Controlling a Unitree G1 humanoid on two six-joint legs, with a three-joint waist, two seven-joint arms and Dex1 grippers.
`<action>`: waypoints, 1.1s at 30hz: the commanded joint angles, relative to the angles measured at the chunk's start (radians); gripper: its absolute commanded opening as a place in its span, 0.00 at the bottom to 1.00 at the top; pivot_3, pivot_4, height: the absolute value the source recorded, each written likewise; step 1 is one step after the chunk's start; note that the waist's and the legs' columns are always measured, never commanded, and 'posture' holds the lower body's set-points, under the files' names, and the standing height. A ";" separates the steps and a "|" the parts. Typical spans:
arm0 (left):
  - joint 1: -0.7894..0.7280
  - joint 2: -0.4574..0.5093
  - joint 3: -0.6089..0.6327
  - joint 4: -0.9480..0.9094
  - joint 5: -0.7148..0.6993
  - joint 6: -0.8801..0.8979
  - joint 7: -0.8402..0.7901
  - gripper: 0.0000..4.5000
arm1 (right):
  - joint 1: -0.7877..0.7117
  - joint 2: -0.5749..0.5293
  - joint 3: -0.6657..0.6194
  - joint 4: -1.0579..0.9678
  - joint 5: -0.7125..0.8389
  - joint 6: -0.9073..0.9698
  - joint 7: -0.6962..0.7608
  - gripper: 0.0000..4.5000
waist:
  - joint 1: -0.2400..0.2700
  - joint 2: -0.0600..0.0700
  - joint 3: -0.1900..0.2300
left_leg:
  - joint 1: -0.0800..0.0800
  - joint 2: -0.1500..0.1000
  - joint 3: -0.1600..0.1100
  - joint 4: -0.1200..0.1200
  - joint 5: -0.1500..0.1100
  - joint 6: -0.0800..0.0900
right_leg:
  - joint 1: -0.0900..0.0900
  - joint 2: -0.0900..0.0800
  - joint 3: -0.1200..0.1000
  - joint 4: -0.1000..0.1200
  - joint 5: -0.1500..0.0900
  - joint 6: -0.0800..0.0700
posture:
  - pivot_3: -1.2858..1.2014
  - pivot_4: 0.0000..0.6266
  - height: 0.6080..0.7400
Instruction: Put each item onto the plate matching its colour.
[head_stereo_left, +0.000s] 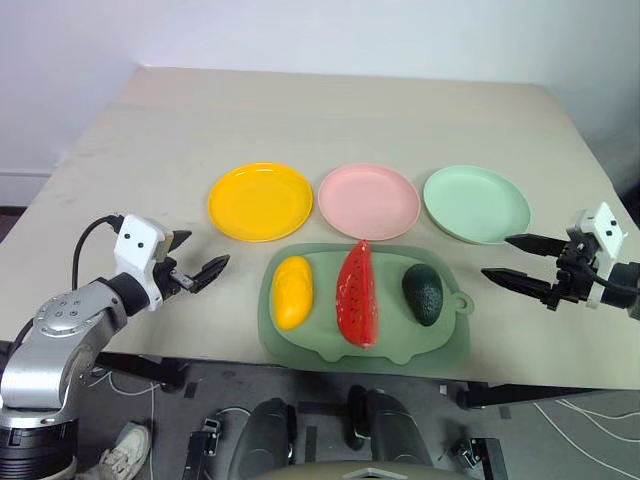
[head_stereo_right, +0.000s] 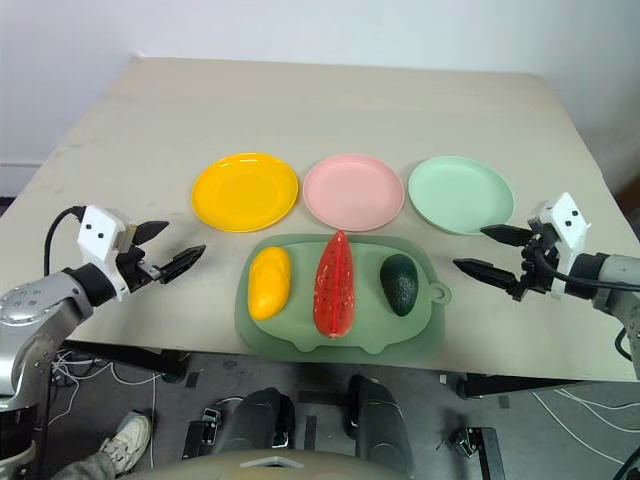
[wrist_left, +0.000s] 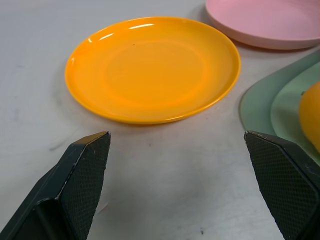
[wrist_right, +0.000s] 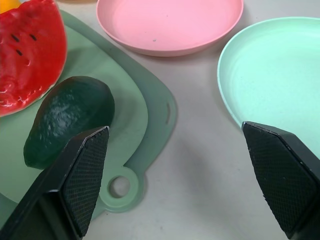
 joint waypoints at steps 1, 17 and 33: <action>-0.026 0.003 -0.002 -0.007 -0.003 -0.013 -0.004 1.00 | 0.001 -0.004 -0.057 -0.031 0.017 -0.004 -0.009 1.00 | 0.001 0.000 0.000 | 0.000 0.000 0.000 0.000 0.000 0.000 | 0.000 0.000 0.000 0.000 0.000 0.000 | 0.52 0.24 1.00; 0.004 0.005 0.023 -0.017 -0.025 -0.029 -0.033 1.00 | 0.002 -0.001 -0.074 -0.161 0.063 0.089 -0.072 1.00 | 0.001 0.000 0.000 | 0.002 0.000 0.001 -0.001 0.000 0.000 | 0.001 0.000 0.001 0.000 0.000 0.000 | 0.52 0.24 1.00; -0.056 0.021 -0.010 0.035 -0.005 -0.038 -0.073 1.00 | -0.008 0.044 -0.097 -0.486 0.321 0.502 -0.370 1.00 | -0.001 0.000 0.000 | 0.001 0.001 0.001 -0.001 0.000 0.000 | 0.001 0.000 0.002 0.000 -0.003 0.001 | 0.52 0.24 1.00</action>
